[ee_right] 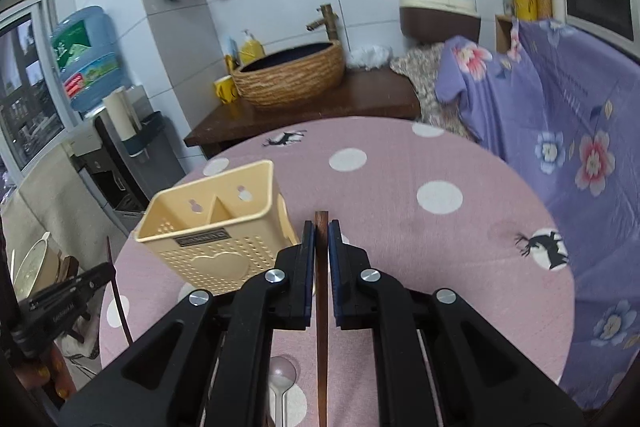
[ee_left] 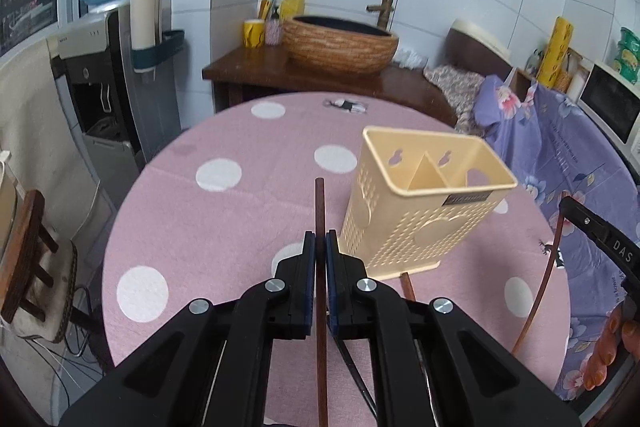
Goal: Organize utensils
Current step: 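Close the left tool on a brown chopstick while the right tool grasps another brown chopstick, then lower both held chopsticks into the cream basket and open both tools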
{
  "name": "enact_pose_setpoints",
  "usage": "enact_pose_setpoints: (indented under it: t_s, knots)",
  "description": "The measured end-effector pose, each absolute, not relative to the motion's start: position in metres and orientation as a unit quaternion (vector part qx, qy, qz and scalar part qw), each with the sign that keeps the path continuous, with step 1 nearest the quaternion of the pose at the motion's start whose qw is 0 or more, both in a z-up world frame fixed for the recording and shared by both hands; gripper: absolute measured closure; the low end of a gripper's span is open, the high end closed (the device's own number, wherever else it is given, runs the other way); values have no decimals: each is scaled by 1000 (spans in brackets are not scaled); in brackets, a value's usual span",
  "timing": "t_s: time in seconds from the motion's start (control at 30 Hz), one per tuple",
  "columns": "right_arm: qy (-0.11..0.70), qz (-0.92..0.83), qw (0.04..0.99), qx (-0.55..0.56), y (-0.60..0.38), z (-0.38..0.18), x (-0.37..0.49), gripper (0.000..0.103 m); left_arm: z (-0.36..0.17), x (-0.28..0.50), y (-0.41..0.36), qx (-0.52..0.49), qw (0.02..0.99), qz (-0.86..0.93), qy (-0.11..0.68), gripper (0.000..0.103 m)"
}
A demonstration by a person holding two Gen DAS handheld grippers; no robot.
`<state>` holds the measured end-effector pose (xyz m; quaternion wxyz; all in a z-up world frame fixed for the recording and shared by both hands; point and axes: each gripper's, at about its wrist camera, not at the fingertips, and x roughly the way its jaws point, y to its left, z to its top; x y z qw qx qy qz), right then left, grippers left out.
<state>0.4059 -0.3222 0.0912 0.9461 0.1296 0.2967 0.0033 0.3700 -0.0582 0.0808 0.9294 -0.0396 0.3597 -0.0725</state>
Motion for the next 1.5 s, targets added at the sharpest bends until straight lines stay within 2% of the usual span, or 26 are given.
enact_pose_setpoints:
  t_s: [0.7, 0.87, 1.2, 1.37, 1.5]
  knots:
    - [262, 43, 958, 110, -323, 152, 369, 95, 152, 339, -32, -38, 956, -67, 285, 97]
    - [244, 37, 964, 95, -323, 184, 375, 95, 192, 337, -34, -28, 966, -67, 248, 97]
    - [190, 4, 980, 52, -308, 285, 402, 95, 265, 360, -50, -44, 976, -73, 201, 97]
    - [175, 16, 982, 70, -297, 317, 415, 95, 276, 377, -65, -67, 973, -90, 203, 97]
    - [185, 25, 980, 71, -284, 306, 429, 95, 264, 388, -81, -64, 971, -97, 210, 97]
